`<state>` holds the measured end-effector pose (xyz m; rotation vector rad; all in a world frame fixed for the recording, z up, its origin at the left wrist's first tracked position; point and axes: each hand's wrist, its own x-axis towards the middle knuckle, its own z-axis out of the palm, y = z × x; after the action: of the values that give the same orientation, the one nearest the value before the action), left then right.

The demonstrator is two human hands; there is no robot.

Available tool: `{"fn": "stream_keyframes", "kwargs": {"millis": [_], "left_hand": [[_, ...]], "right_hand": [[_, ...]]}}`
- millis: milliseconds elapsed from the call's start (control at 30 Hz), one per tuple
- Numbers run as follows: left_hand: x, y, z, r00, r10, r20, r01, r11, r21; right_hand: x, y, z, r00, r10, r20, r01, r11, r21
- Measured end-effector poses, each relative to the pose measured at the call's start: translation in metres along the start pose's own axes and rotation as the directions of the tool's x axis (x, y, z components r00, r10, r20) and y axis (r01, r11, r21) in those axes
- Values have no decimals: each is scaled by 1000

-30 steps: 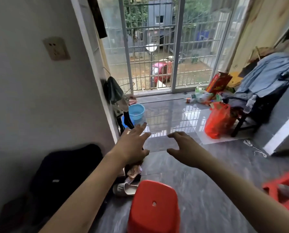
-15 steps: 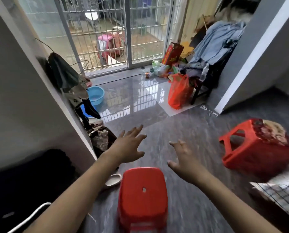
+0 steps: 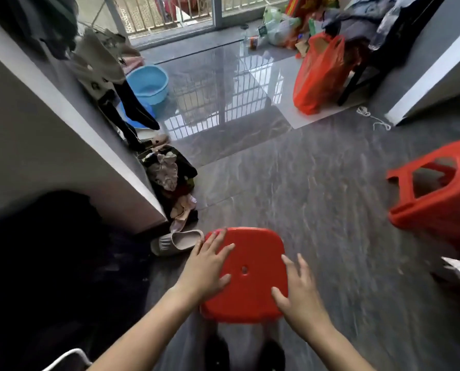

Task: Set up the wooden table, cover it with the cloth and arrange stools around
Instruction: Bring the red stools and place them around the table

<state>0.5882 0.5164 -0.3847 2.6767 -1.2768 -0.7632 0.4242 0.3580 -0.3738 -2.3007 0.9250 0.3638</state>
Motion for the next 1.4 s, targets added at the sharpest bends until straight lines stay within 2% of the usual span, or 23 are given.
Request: {"fn": "stream_keyframes", "kwargs": {"millis": [167,333,433,533,600,733,967,1067,1133,1267,1400], "left_hand": [[28,-20,85,994,-101,52,105,992,-76],[51,-34,162,973,-205,111,219,966,-136],[58,-39,188,977,-215,-1,210,954,-212],[58,-44,206,956,-259,-138,218,942,-255],[58,-46,214,935,-330,-128,278,908,-314],[58,-40,213,912,-411,15,363,789,-495],[57,-38,205,884,-467,-39,369,745,-555],[53,-40,206,807,-586,66,476,581,-660],[50,-39,209,796,-596,107,483,518,-706],[47,-37,212,810,-577,102,459,516,-724],[46,-37,209,813,-572,111,472,535,-701]], "right_hand": [[38,33,64,996,11,91,-7,999,-43],[90,58,110,997,25,80,-16,993,-114],[119,72,132,994,25,102,-5,982,-191],[129,89,151,999,-36,20,40,965,-258],[126,97,158,998,-62,-27,53,969,-241],[126,103,157,997,-74,-35,65,974,-219],[127,98,153,999,-41,-20,36,974,-222],[126,99,155,1000,-24,-19,19,978,-207],[127,99,156,999,-27,-17,23,978,-206],[126,100,158,1000,17,-10,-18,980,-196],[122,102,158,998,45,52,-43,998,-44]]}}
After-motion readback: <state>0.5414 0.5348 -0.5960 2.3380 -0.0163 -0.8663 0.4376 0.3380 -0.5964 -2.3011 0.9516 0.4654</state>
